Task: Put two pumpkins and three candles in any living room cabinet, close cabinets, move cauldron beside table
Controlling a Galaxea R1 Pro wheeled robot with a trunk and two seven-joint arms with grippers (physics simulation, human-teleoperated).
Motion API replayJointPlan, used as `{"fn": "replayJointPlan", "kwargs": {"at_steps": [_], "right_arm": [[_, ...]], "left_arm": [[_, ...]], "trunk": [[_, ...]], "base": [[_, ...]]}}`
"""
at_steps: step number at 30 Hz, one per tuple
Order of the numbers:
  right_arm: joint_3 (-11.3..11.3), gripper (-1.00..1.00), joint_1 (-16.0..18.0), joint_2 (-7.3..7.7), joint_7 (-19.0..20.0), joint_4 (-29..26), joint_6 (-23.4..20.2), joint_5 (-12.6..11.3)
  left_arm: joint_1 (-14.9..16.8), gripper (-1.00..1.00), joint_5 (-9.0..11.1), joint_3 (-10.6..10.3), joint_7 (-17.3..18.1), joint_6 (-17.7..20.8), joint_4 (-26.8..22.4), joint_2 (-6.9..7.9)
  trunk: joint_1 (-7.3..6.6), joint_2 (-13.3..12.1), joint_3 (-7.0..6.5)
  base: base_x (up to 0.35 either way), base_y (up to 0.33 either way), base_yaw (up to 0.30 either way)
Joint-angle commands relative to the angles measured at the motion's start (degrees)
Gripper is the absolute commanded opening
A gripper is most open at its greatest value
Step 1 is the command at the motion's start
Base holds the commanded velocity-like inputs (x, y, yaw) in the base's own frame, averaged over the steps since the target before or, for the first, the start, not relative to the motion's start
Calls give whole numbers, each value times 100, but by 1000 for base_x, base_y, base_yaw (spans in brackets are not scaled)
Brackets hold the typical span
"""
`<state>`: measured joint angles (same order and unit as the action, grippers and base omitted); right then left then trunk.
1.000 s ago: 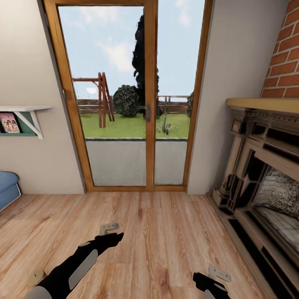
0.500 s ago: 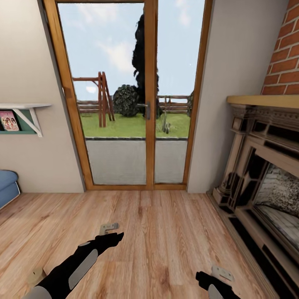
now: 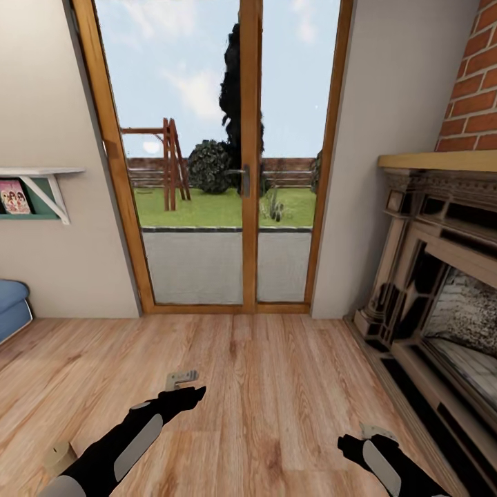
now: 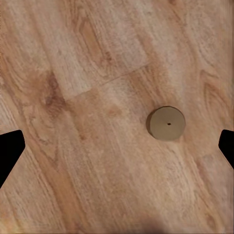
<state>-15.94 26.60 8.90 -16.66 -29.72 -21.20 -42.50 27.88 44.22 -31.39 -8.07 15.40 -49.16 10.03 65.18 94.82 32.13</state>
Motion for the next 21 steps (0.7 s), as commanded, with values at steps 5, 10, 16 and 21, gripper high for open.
{"fn": "replayJointPlan", "kwargs": {"at_steps": [5, 10, 16, 21], "right_arm": [[-43, 100, 43, 109, 157, 46, -61, -49], [-42, 100, 69, 183, 232, 75, -79, -52], [-41, 100, 80, 245, 268, 89, -91, -60], [-41, 100, 82, 258, 269, 101, -96, -57]], "left_arm": [[6, 100, 60, -32, -55, 8, -14, 8], [6, 100, 60, -33, -54, 12, -14, 8], [6, 100, 60, -33, -54, 10, -10, 8], [2, 100, 60, -36, -54, 15, -11, 8]], "trunk": [[110, 206, 97], [220, 406, 187], [352, 647, 294], [462, 847, 384]], "base": [[0, 0, 0], [0, 0, 0], [0, 0, 0], [0, 0, 0]]}}
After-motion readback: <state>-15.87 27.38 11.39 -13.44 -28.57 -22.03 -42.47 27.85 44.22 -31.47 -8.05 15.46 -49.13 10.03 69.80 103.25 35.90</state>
